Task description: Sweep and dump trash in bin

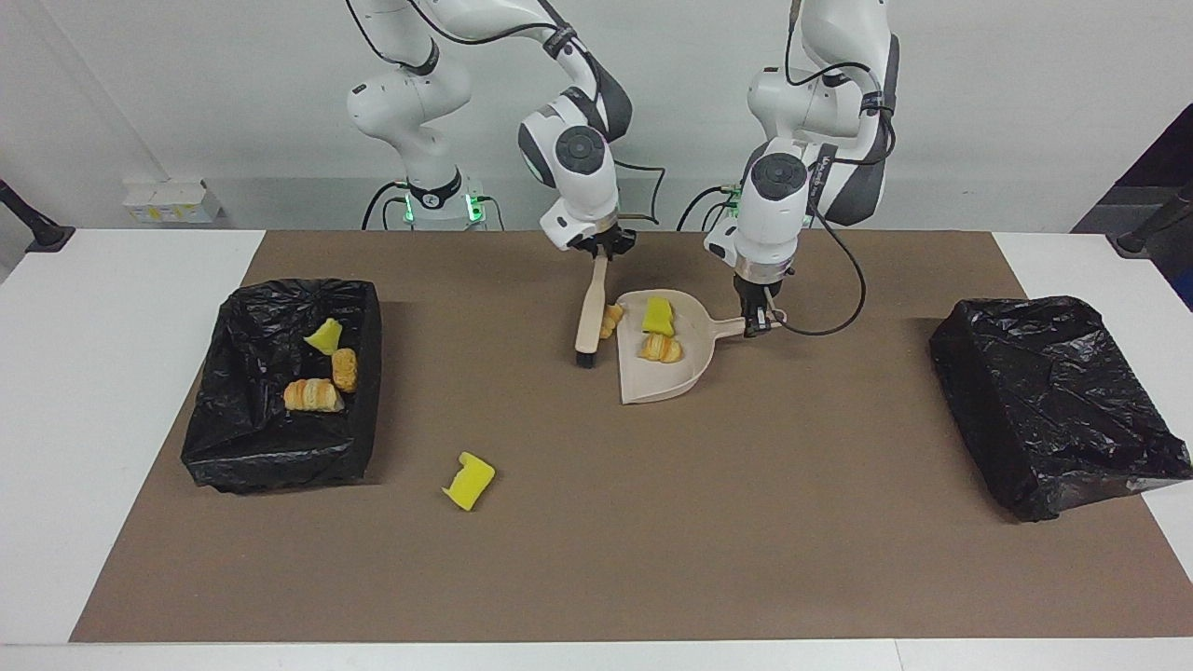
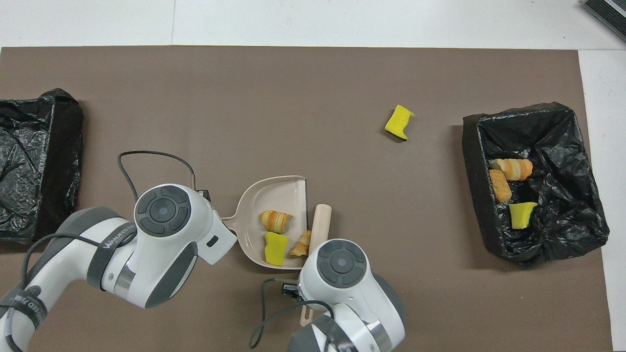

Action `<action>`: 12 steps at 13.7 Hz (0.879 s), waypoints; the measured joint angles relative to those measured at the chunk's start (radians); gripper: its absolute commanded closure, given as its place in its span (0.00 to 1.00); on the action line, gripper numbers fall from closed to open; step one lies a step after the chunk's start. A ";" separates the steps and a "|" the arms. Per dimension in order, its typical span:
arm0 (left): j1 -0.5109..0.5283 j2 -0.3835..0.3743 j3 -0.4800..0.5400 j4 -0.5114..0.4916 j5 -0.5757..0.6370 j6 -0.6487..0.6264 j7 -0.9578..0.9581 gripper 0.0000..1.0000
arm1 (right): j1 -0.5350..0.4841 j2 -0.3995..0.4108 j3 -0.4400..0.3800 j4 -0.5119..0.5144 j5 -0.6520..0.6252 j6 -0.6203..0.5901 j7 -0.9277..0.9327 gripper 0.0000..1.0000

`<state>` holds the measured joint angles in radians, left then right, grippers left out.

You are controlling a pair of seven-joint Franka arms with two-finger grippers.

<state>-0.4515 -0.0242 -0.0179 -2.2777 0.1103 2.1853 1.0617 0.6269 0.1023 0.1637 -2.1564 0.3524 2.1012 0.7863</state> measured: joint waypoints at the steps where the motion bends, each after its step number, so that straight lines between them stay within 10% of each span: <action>1: 0.000 0.000 0.001 -0.005 0.000 0.010 -0.001 1.00 | 0.005 0.037 0.000 0.056 0.002 0.000 0.003 1.00; 12: 0.090 0.041 0.020 0.033 0.000 0.082 -0.023 1.00 | -0.076 0.009 -0.006 0.149 -0.025 -0.100 -0.335 1.00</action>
<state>-0.3620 0.0171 0.0018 -2.2445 0.1106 2.2677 1.0386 0.5507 0.1111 0.1579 -2.0078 0.3277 2.0007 0.4511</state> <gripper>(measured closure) 0.678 0.731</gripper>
